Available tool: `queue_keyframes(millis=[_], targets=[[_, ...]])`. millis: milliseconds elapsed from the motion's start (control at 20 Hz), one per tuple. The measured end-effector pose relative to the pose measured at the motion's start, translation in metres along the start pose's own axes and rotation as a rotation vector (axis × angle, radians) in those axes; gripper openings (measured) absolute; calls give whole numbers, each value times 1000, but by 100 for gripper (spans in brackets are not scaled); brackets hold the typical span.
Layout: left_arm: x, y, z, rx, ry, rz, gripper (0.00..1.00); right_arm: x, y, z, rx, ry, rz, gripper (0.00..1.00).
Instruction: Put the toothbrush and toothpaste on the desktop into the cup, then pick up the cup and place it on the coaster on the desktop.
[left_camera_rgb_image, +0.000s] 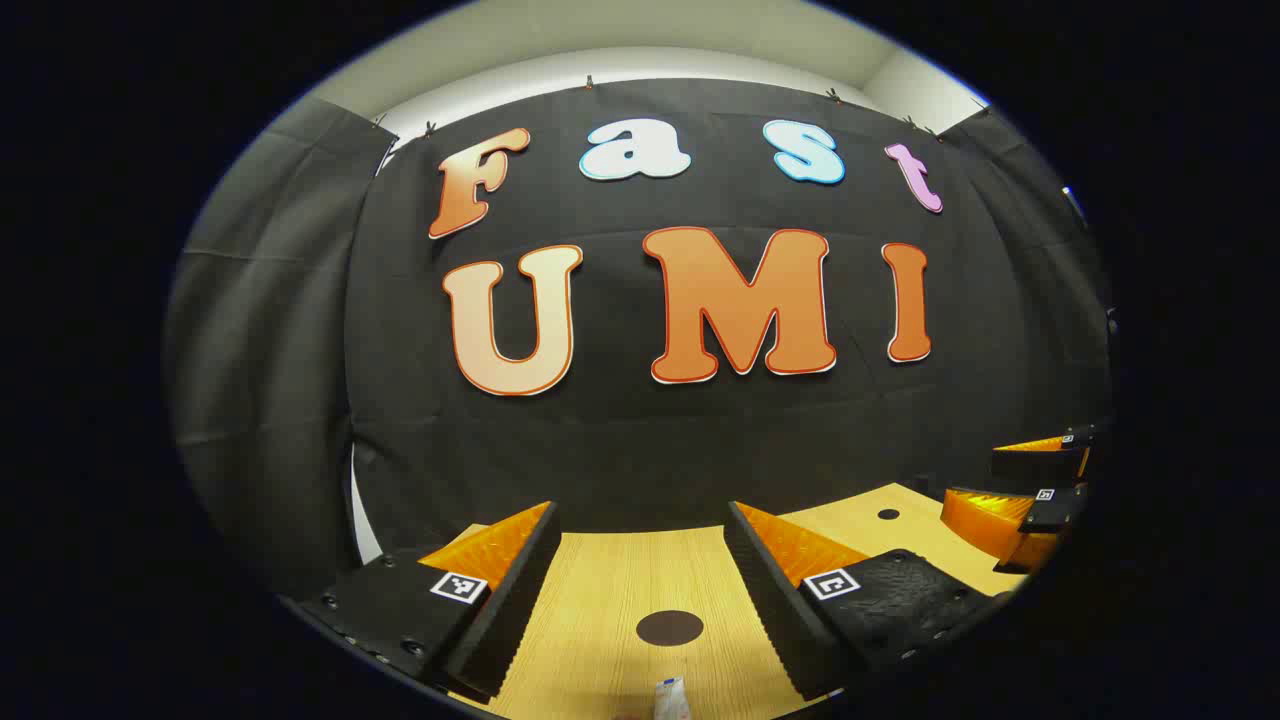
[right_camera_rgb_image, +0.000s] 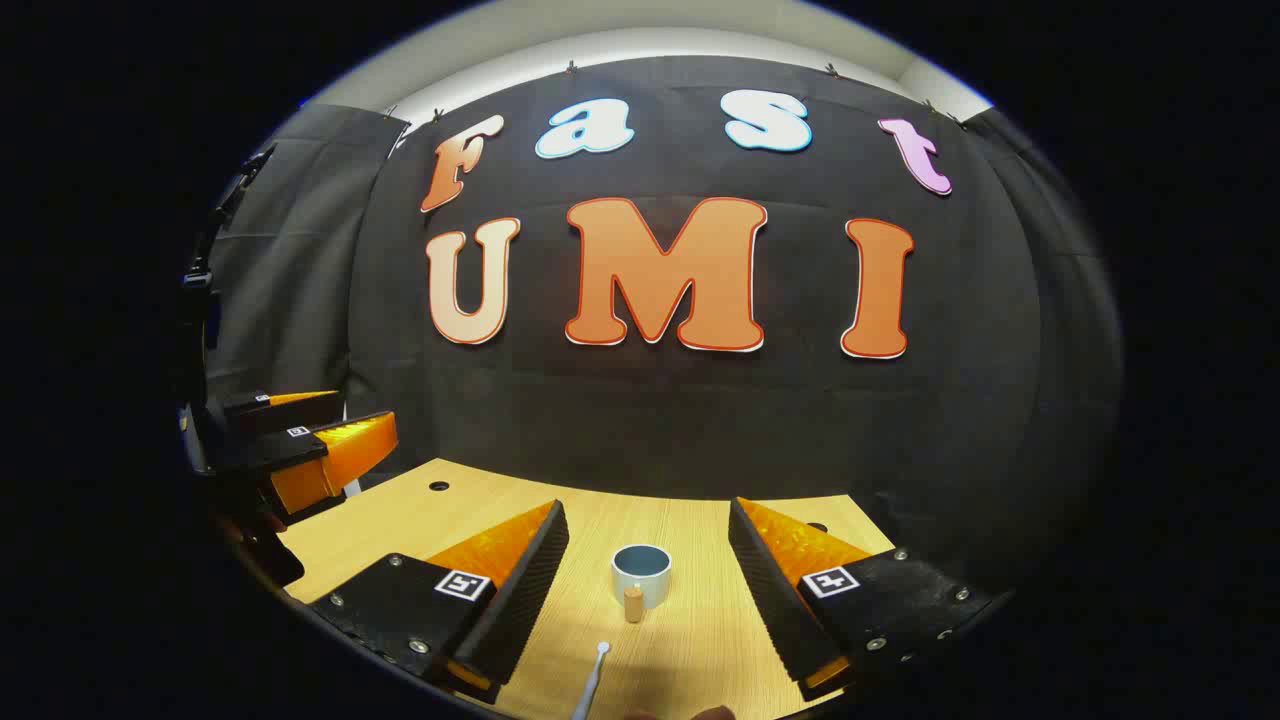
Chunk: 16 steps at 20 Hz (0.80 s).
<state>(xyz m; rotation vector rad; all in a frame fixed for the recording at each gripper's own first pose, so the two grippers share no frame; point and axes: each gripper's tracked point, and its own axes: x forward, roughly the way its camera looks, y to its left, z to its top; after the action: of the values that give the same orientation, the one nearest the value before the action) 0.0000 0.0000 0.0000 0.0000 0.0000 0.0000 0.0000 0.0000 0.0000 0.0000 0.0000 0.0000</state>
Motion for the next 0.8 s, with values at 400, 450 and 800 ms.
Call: queue_keyframes(millis=[400,450,800], targets=[[-9,3,2,1,2,7,99,2,-4,-2,-10,21,-13,97],[-9,4,3,0,1,9,99,3,-5,-1,-12,22,-18,98],[-13,7,6,4,-11,14,99,4,-3,1,-6,21,-18,98]])
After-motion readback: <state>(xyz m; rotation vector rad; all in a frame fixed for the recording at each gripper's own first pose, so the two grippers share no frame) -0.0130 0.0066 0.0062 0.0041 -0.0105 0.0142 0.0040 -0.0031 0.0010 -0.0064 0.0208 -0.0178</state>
